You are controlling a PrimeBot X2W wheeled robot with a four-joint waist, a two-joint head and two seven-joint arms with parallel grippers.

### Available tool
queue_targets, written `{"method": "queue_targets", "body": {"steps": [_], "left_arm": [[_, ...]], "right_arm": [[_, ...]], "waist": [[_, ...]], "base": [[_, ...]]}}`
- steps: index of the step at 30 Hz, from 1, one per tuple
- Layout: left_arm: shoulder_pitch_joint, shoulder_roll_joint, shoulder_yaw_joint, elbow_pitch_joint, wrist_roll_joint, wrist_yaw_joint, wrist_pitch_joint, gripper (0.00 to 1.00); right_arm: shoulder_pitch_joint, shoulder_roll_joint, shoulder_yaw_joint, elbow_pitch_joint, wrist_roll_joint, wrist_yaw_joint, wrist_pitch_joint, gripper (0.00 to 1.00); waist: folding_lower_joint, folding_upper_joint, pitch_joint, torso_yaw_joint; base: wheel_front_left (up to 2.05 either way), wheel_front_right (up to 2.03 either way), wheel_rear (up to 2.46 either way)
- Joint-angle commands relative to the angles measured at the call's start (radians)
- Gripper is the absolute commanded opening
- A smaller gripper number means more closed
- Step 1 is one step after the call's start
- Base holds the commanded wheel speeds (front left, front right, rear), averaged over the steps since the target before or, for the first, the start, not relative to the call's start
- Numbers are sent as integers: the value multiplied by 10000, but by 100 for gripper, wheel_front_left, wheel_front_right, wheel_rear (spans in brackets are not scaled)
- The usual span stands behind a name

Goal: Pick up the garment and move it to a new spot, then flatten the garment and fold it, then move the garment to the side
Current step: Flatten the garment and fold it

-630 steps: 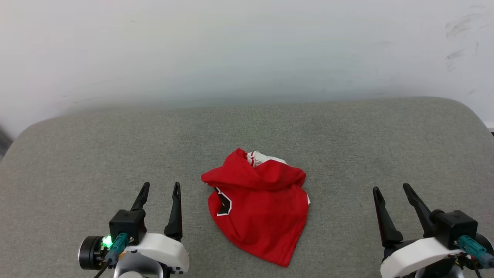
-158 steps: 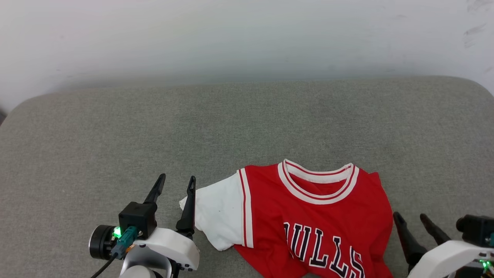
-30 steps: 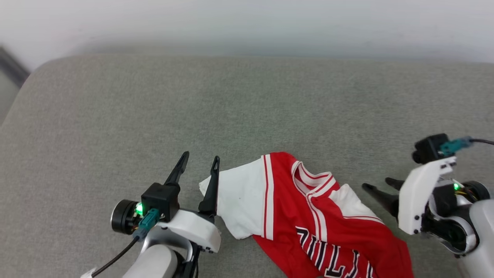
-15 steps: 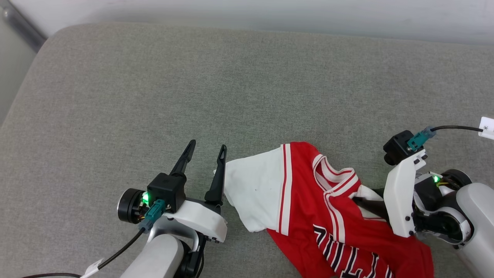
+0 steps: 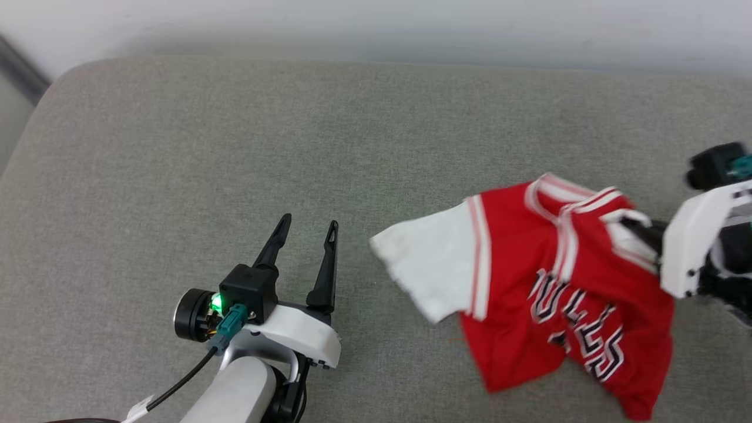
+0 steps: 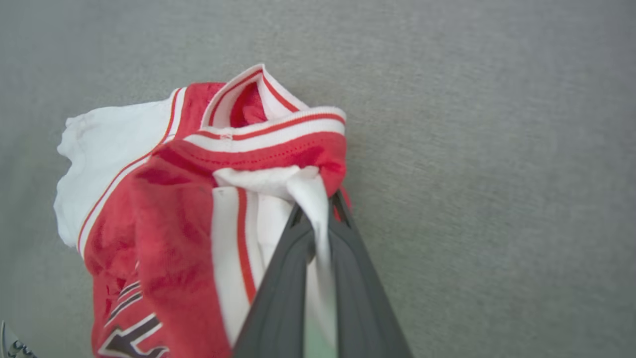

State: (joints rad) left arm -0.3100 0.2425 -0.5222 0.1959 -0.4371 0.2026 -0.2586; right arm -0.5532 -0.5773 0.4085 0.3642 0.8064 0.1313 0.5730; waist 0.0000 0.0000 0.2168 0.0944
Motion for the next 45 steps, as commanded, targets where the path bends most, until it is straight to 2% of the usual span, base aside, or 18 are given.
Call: {"method": "queue_targets", "body": {"steps": [1, 8, 10, 15, 20, 22, 30, 35, 40, 45], "left_arm": [[134, 27, 6, 6, 8, 0, -40, 100], [282, 82, -8, 33, -51, 52, -43, 100], [366, 126, 10, 52, -94, 82, -26, 100], [613, 259, 107, 94, -212, 169, 38, 100], [935, 451, 230, 43, -344, 303, 133, 100], [1063, 506, 267, 5, -387, 354, 160, 100], [1412, 640, 226, -221, -463, 507, 329, 100], [1647, 658, 177, -283, -528, 583, 411, 100], [1691, 642, 166, -372, -596, 647, 506, 100], [1338, 659, 110, -287, -724, 413, 639, 100]], "right_arm": [[71, 76, -148, 146, -168, -11, -84, 0], [1738, 1149, -3056, 2175, -1165, -9, -1341, 0], [2247, 1615, -3638, 2625, -1421, -11, -1757, 100], [3007, 2537, -4861, 2576, -2342, -14, -3468, 100], [3564, 3076, -5667, 1507, -3704, -7, -5489, 100], [3833, 3361, -5857, 939, -4172, -7, -5816, 100], [4931, 4162, -6117, -2019, -5620, -7, -5861, 100], [5887, 4623, -5626, -3646, -6112, -7, -5555, 100], [6712, 4972, -5060, -4612, -6325, -9, -5338, 100], [7072, 5164, -4714, -5105, -6427, -9, -5229, 100]], "waist": [[0, 0, -76, -62], [0, 0, -310, -281], [0, 0, -377, -380], [0, 0, -649, -672], [0, 0, -1077, -909], [0, 0, -1272, -990], [0, 0, -1840, -1159], [0, 0, -2189, -1233], [0, 0, -2301, -1297], [0, 0, -2280, -1457]], "base": [[0, 0, 0], [0, 0, 0], [0, 0, 0], [0, 0, 0], [0, 0, 0], [0, 0, 0], [0, 0, 0], [0, 0, 0], [0, 0, 0], [0, 0, 0]]}}
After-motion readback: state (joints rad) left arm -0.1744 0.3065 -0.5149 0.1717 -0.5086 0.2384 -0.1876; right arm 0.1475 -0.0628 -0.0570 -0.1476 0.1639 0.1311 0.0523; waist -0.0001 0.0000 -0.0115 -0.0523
